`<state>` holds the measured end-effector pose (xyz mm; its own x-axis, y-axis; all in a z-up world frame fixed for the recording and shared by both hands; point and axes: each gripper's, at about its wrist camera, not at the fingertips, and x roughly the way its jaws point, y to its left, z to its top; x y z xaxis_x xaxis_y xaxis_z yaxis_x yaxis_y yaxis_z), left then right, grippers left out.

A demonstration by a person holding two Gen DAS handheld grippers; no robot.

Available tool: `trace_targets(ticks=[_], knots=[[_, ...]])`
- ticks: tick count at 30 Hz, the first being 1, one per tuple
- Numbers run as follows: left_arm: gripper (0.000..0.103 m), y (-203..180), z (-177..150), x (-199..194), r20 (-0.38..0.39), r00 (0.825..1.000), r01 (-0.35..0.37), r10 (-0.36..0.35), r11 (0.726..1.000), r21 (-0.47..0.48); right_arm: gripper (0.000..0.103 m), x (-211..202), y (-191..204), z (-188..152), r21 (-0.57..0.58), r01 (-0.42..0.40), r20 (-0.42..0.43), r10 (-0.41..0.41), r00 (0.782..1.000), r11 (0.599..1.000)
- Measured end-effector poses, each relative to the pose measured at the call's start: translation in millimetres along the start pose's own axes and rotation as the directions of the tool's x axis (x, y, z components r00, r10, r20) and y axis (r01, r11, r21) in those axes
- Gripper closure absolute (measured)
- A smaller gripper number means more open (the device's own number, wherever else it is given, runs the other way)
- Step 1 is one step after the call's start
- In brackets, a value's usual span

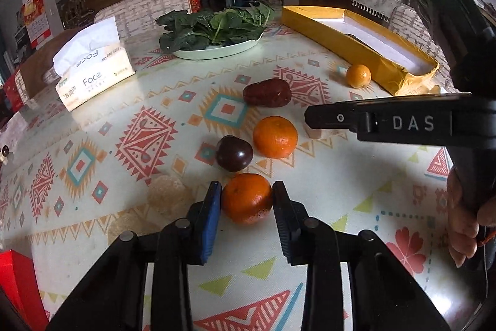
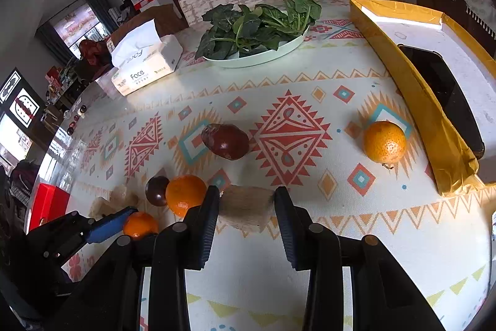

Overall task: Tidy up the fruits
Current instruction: 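Grasp a tangerine with the left tool while the right tool grasps a yam chunk, then carry the tangerine and yam chunk into the red tray and open both tools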

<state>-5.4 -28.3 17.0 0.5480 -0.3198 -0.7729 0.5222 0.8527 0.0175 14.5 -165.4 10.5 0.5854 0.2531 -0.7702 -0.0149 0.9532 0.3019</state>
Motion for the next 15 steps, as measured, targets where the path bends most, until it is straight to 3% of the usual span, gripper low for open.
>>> trace_targets(ticks=[3, 7, 15], knots=[[0.066, -4, 1, 7, -0.014, 1.000, -0.005, 0.005, 1.000, 0.002, 0.063, 0, 1, 0, -0.004, 0.005, 0.001, -0.005, 1.000, 1.000], [0.071, -6, -1, 5, -0.011, 1.000, -0.023, 0.023, 1.000, -0.015, 0.063, -1, -2, 0, 0.012, -0.010, -0.005, 0.010, 1.000, 1.000], [0.072, 18, -25, -52, 0.067, 0.997, -0.037, 0.047, 0.988, -0.148, 0.063, -20, -10, 2, 0.063, -0.080, 0.079, 0.074, 0.994, 0.995]])
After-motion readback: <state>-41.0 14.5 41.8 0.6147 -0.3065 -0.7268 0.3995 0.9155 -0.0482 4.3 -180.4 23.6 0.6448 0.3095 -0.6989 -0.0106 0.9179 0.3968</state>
